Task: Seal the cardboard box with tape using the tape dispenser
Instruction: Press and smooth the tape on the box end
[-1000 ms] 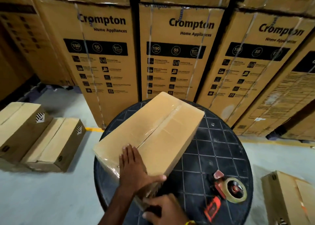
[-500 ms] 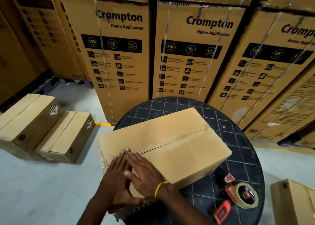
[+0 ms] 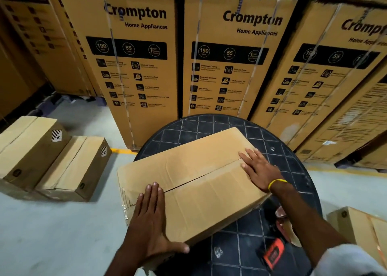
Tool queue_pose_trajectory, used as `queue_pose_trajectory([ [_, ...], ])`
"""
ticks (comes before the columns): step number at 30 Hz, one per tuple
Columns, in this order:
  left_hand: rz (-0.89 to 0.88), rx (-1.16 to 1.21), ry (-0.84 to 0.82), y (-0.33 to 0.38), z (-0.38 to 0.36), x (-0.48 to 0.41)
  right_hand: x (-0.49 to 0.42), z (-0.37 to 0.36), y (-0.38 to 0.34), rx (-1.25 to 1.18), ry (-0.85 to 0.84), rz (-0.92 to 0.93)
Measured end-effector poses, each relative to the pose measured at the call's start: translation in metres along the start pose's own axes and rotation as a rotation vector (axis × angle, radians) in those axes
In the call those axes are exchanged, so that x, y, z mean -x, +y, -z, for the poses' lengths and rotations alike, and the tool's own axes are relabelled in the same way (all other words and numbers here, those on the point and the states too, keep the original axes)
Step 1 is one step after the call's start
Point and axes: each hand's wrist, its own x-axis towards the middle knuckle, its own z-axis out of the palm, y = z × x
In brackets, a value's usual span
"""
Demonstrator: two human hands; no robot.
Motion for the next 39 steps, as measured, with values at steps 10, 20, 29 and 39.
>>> queue_pose_trajectory([
  [10,-0.105,0.017,-0.094,0.072,-0.002,-0.078,0.030,-0.022,-0.034,-0.066,0.118,-0.191],
  [20,-0.335,0.011,-0.124,0.136,-0.027,-0.117,0.074,-0.050,-0.114,-0.173,0.090,-0.475],
  [29,-0.408,-0.025,-0.108,0.156,-0.042,-0.100,0.137,-0.056,-0.077,-0.066,0.181,-0.270],
  [39,-0.711,-0.170,-0.305,0.082,-0.007,-0.114,0.159,-0.089,-0.111,0.091,0.327,-0.116],
])
